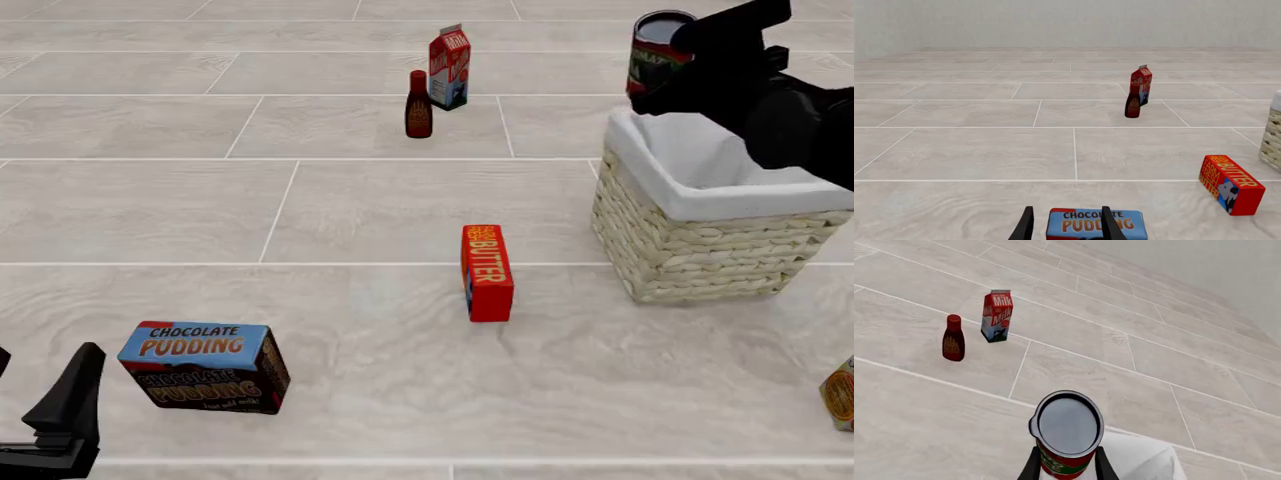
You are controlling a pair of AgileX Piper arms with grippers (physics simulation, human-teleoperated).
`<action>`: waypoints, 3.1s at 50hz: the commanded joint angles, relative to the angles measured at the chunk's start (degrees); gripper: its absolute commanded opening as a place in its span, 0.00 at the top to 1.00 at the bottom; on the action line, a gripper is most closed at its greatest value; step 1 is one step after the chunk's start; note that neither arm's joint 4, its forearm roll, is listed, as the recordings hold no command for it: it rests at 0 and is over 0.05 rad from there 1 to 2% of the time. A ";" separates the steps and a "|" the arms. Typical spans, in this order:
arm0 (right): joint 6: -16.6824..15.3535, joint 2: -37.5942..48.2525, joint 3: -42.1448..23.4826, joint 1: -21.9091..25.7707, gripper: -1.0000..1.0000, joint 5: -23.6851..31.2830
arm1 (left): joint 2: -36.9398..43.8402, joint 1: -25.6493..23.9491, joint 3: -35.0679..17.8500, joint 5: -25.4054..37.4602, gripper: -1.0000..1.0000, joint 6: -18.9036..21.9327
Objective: Pick the tomato sauce and place it in the basket.
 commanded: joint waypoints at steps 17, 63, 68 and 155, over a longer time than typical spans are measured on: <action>1.26 -2.06 1.28 -3.99 1.00 0.92 | 0.00 0.00 0.00 0.00 0.00 0.00; 2.48 -4.25 7.44 -8.63 1.00 -0.54 | 0.00 0.00 0.00 0.00 0.00 0.00; 2.58 -3.87 7.77 -8.91 1.00 -0.95 | 0.00 0.00 0.00 0.00 0.00 0.00; 2.95 7.07 3.41 -10.96 1.00 -3.34 | 0.00 0.00 0.00 0.00 0.00 0.00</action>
